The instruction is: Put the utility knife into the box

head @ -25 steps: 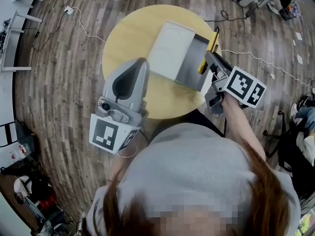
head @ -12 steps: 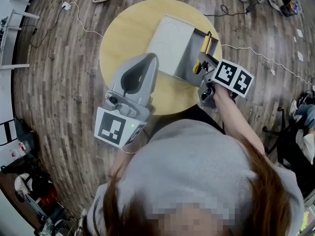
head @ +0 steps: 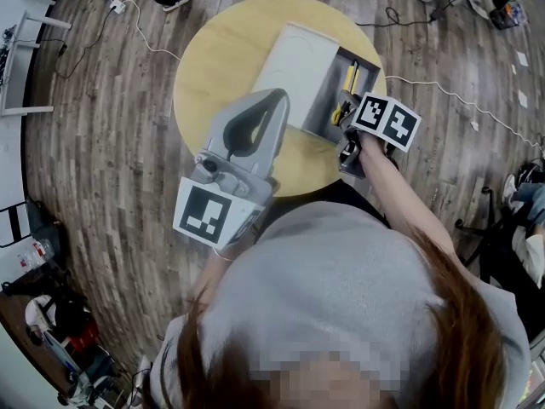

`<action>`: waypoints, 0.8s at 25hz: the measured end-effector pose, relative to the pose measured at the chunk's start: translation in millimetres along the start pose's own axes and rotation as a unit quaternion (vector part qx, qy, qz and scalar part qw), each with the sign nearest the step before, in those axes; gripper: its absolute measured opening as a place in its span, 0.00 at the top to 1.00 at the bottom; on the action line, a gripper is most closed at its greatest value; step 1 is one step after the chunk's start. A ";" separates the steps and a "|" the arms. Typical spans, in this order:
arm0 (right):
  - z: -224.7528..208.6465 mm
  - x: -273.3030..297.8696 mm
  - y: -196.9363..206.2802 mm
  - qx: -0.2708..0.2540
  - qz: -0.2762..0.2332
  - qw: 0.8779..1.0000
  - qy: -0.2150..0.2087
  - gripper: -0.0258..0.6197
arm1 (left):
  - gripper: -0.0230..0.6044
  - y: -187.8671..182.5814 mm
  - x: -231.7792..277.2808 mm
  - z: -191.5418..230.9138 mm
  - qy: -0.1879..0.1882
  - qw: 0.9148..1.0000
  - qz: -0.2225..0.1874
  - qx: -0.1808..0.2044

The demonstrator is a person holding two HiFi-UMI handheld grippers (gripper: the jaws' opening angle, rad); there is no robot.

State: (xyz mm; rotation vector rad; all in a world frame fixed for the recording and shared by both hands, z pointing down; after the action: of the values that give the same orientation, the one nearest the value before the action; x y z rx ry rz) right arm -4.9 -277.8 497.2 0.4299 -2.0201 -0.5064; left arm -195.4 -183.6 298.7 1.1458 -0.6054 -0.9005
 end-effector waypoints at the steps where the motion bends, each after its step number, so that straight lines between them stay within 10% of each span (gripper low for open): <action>1: 0.0 2.2 0.7 -0.002 0.002 1.000 0.002 0.77 | 0.96 2.1 2.4 0.5 0.000 1.000 0.006 0.000; 20: -12.7 30.5 13.5 -0.003 0.040 0.999 0.030 0.78 | 0.96 34.9 41.5 -1.3 0.001 0.997 0.071 -0.004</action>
State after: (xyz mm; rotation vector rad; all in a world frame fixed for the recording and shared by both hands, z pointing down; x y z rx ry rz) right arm -9.1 -283.7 532.2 0.3560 -1.9688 -0.4446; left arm -162.5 -213.4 329.9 1.0831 -0.6717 -0.7793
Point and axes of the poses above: the fingertips, and each gripper's own axes: x forward along the fingers, z to its left, y out of its underside, the point moved 7 cm from there along -x, backward along the fingers, and after that the axes turned 13 degrees about -x, right-handed, at the moved point
